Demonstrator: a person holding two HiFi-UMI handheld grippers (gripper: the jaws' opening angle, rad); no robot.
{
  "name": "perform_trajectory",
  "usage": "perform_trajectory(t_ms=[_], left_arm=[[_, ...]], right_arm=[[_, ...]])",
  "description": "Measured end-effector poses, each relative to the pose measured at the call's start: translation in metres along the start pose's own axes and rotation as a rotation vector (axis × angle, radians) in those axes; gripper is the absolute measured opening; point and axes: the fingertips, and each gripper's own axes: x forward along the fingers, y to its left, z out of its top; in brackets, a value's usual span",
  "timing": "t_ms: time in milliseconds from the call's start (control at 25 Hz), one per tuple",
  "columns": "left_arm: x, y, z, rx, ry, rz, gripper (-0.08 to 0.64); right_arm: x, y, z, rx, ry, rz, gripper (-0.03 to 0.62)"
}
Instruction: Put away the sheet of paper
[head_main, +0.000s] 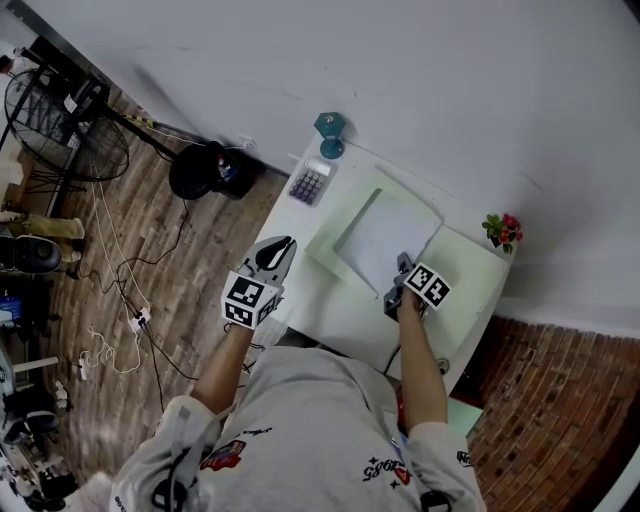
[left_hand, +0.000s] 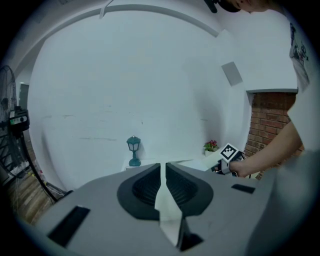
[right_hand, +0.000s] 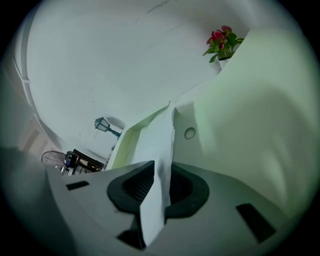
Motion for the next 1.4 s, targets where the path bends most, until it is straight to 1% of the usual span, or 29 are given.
perform_trajectory(t_ms=[160,240,280,320,400,600,800,840,960,1080,1280,1400], left_arm=[[-0.004,0.006,-0.003,-0.009,-0.001,0.01,0.044],[-0.006,0.01,-0.005,-0.017,-0.004,0.018,0.044],[-0.006,0.012,-0.006,-0.021,-0.003,0.02,0.044],[-0.006,0.013,-0.008,-0.025,-0.002,0.02,0.044],[-0.005,0.013,-0.01,-0.031,0.001,0.016,0.044],[-0.002,0.009,-0.007,-0.022,0.0,-0.001,0.044],[-0.006,0.011,-0.009,-0.022,0.012,0.003,0.044],[-0.007,0.013,-0.009,-0.023,0.01,0.006,0.044],[-0.011,0.016,-0.013,-0.027,0.013,0.013,0.044],[-0.011,0.018,-0.014,-0.028,0.015,0.013,0.044],[-0.008,0.014,-0.011,-0.024,0.009,-0.002,0.044],[-0.004,0.01,-0.009,-0.019,0.005,-0.019,0.044]], right_arm=[[-0.009,0.0,0.001,-0.028,-0.007,-0.048,0.107],[-0.016,-0.004,0.004,-0.046,-0.022,-0.067,0.106],[-0.017,-0.005,0.004,-0.056,-0.016,-0.069,0.088],[-0.017,-0.007,0.002,-0.061,-0.004,-0.066,0.036],[-0.014,-0.008,0.0,-0.058,0.021,-0.057,0.015],[0.001,0.002,-0.004,-0.04,0.056,-0.026,0.009],[0.017,0.016,-0.002,0.047,0.044,0.017,0.009],[0.02,0.019,-0.003,0.049,0.046,0.024,0.0],[0.028,0.028,-0.01,-0.013,0.083,0.027,0.005],[0.035,0.033,-0.02,-0.085,0.146,0.028,0.026],[0.032,0.032,-0.03,-0.191,0.214,0.021,0.102],[0.022,0.023,-0.026,-0.217,0.209,-0.015,0.143]])
